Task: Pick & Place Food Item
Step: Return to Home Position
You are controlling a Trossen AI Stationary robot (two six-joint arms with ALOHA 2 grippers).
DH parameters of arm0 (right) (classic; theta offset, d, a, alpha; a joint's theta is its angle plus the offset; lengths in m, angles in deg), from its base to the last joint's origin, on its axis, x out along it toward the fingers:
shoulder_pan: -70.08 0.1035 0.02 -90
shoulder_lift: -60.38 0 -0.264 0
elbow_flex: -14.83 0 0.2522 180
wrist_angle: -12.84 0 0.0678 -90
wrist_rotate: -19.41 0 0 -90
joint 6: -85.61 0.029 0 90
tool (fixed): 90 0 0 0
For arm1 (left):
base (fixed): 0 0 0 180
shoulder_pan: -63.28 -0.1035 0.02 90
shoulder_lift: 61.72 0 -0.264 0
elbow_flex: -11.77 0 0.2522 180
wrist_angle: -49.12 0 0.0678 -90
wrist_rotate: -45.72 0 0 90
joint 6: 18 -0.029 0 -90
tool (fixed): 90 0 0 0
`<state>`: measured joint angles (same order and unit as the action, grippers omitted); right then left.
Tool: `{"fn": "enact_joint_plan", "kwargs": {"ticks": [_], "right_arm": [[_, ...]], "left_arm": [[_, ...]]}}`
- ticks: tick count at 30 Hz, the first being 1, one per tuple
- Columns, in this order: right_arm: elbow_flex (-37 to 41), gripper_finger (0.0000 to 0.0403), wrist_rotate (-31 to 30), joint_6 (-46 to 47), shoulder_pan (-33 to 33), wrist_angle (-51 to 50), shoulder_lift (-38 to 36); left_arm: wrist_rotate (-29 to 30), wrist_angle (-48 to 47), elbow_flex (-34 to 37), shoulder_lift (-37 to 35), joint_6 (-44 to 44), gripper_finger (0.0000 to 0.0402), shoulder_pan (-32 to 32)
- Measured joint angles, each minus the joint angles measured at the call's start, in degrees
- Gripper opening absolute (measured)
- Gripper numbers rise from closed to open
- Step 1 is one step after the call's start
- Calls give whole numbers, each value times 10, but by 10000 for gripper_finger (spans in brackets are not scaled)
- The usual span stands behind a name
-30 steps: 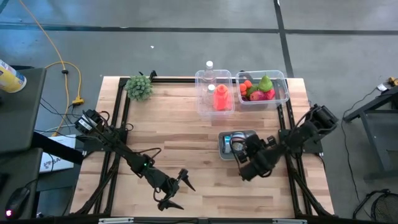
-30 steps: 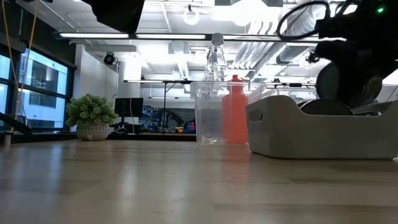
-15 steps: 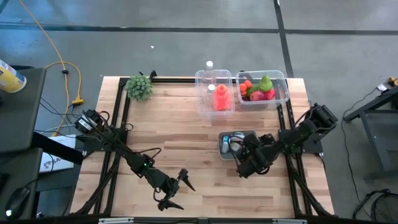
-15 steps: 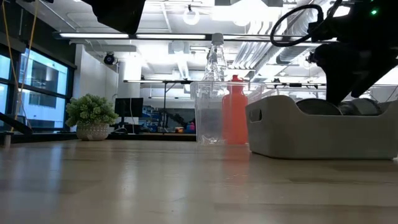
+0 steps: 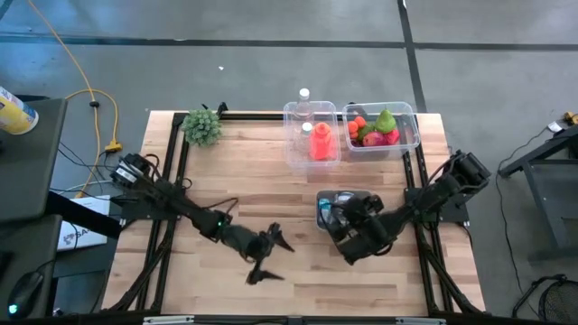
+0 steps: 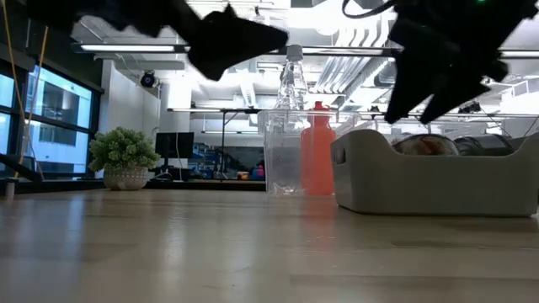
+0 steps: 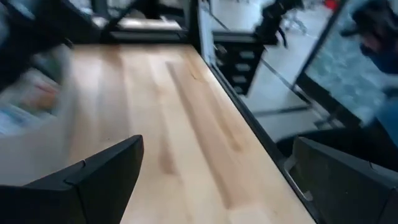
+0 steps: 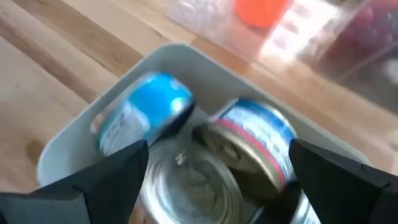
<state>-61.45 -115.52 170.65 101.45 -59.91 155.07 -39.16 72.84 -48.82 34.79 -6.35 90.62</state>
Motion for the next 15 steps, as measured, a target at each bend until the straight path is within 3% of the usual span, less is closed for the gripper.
{"fn": "enact_joint_plan", "kwargs": {"ticks": [9,15], "right_arm": [[-48,357,66,-153,-61,47,0],[-68,359,91,-325,-80,209,0]], "left_arm": [[-4,-82,0,-99,-35,400,-54],[-3,-162,0,-163,-28,400,-76]]}}
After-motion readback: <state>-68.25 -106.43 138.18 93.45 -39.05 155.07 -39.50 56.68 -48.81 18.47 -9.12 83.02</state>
